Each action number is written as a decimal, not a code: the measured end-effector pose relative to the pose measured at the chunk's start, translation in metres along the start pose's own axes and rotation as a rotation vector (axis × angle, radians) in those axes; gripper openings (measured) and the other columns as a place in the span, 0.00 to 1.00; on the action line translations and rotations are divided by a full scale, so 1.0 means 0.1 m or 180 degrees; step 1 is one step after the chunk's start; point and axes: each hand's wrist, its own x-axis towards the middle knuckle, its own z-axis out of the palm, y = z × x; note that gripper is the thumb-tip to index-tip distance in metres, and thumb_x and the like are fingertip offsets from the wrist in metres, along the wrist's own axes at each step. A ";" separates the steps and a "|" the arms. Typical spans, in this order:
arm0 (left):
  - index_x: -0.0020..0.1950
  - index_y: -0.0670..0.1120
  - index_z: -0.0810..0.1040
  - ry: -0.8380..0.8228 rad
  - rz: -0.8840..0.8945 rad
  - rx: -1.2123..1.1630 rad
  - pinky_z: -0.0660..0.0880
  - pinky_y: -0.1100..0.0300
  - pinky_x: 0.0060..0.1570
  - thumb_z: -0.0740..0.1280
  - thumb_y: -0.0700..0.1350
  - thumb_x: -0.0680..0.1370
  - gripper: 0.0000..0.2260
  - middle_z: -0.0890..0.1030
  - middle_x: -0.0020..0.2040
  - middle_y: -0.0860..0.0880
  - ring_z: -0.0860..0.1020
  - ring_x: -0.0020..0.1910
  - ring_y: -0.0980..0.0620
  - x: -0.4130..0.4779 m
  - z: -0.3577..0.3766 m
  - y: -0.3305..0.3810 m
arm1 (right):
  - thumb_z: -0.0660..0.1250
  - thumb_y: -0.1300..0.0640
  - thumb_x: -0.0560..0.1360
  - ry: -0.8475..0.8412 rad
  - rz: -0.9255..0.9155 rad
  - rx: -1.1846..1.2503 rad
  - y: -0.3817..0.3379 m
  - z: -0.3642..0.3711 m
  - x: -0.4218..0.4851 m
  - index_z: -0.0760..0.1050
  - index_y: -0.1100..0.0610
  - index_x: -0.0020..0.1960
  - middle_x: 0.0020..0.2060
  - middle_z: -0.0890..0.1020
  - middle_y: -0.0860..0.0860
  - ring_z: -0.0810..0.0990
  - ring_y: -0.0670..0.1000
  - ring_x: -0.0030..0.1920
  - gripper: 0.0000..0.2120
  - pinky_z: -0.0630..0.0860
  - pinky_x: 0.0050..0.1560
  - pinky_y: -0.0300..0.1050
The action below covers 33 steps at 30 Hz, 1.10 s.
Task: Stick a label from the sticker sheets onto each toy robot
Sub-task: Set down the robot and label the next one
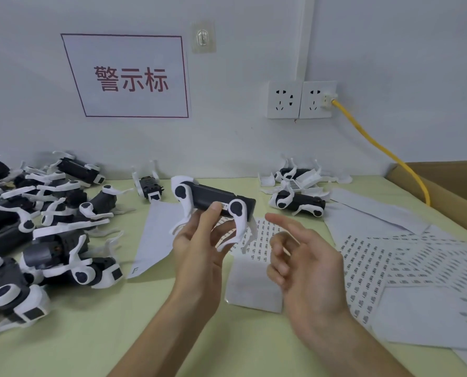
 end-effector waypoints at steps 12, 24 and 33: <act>0.51 0.49 0.86 -0.0515 0.0089 0.0648 0.78 0.64 0.43 0.71 0.51 0.75 0.10 0.86 0.48 0.45 0.84 0.45 0.50 -0.06 0.02 -0.01 | 0.71 0.40 0.69 0.0049 -0.0872 -0.1490 0.03 0.05 0.01 0.81 0.44 0.60 0.54 0.85 0.43 0.84 0.44 0.53 0.20 0.76 0.47 0.34; 0.49 0.49 0.87 -0.0287 0.0606 0.1009 0.78 0.68 0.41 0.74 0.58 0.71 0.15 0.83 0.35 0.52 0.83 0.36 0.55 -0.01 -0.01 -0.08 | 0.72 0.42 0.70 -0.0018 -0.0939 -0.1503 0.08 0.02 0.03 0.81 0.45 0.60 0.54 0.85 0.44 0.85 0.46 0.53 0.20 0.77 0.47 0.35; 0.50 0.45 0.87 -0.0326 0.0244 0.0790 0.79 0.61 0.43 0.71 0.61 0.78 0.19 0.87 0.49 0.41 0.85 0.45 0.48 0.02 -0.04 -0.03 | 0.72 0.43 0.70 -0.0007 -0.0958 -0.1483 0.08 0.02 0.06 0.81 0.48 0.60 0.55 0.85 0.46 0.85 0.47 0.53 0.20 0.79 0.49 0.39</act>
